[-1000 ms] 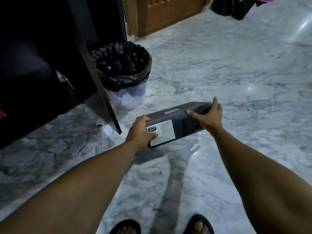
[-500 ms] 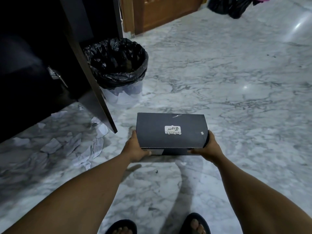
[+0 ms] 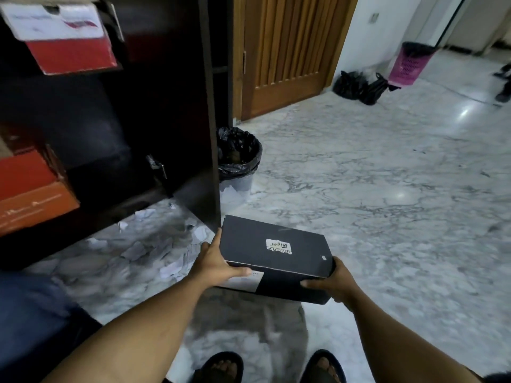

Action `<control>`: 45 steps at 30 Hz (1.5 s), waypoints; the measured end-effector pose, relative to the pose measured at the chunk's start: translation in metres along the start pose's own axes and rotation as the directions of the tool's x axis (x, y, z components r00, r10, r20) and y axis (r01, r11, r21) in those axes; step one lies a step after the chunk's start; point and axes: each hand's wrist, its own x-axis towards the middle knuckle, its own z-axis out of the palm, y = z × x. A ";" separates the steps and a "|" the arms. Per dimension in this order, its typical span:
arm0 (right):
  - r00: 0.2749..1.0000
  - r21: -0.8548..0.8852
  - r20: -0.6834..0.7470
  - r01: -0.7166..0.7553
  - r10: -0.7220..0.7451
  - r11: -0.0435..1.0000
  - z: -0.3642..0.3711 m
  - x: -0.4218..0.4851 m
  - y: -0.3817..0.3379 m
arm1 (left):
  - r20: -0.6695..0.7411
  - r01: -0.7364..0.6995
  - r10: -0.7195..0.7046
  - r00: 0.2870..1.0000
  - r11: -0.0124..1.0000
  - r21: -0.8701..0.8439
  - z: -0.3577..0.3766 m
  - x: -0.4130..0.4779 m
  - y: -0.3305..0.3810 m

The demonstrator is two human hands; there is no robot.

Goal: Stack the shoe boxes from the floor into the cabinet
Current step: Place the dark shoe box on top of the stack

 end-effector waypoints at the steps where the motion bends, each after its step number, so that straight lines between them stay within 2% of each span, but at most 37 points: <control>1: 1.000 -0.012 0.008 0.003 -0.003 1.000 0.006 -0.012 -0.005 | -0.003 0.013 -0.013 1.000 1.000 -0.003 -0.010 -0.010 -0.004; 6: 0.993 0.043 0.029 0.109 -0.110 0.993 0.048 -0.062 -0.029 | -0.007 -0.003 0.002 1.000 0.996 -0.094 -0.070 -0.055 -0.029; 11: 0.966 0.136 0.027 0.250 -0.256 0.959 0.094 -0.101 -0.075 | -0.091 0.011 -0.023 0.996 0.992 -0.129 -0.152 -0.098 -0.037; 16: 0.901 0.223 0.047 0.412 -0.431 0.884 0.132 -0.133 -0.150 | -0.241 -0.064 0.037 0.970 0.993 -0.103 -0.252 -0.147 -0.020; 20: 0.821 0.257 0.083 0.530 -0.565 0.808 0.153 -0.157 -0.233 | -0.395 -0.101 0.050 0.917 0.989 -0.110 -0.329 -0.192 -0.004; 26: 0.683 0.332 0.098 0.663 -0.724 0.671 0.175 -0.189 -0.371 | -0.640 -0.154 0.046 0.767 0.981 -0.114 -0.422 -0.263 0.038; 31: 0.522 0.419 0.070 0.758 -0.850 0.500 0.178 -0.230 -0.471 | -0.779 -0.191 0.122 0.615 0.982 0.004 -0.490 -0.302 0.069; 35: 0.396 0.522 0.030 0.777 -0.918 0.352 0.174 -0.256 -0.541 | -0.861 -0.202 0.178 0.476 0.975 0.089 -0.531 -0.329 0.104; 38: 0.329 0.554 0.007 0.785 -0.944 0.277 0.172 -0.273 -0.587 | -0.912 -0.198 0.200 0.358 0.971 0.136 -0.558 -0.342 0.127; 45: 0.200 0.550 -0.105 0.828 -0.974 0.111 0.178 -0.280 -0.691 | -0.958 -0.088 0.194 0.213 0.980 0.179 -0.632 -0.339 0.164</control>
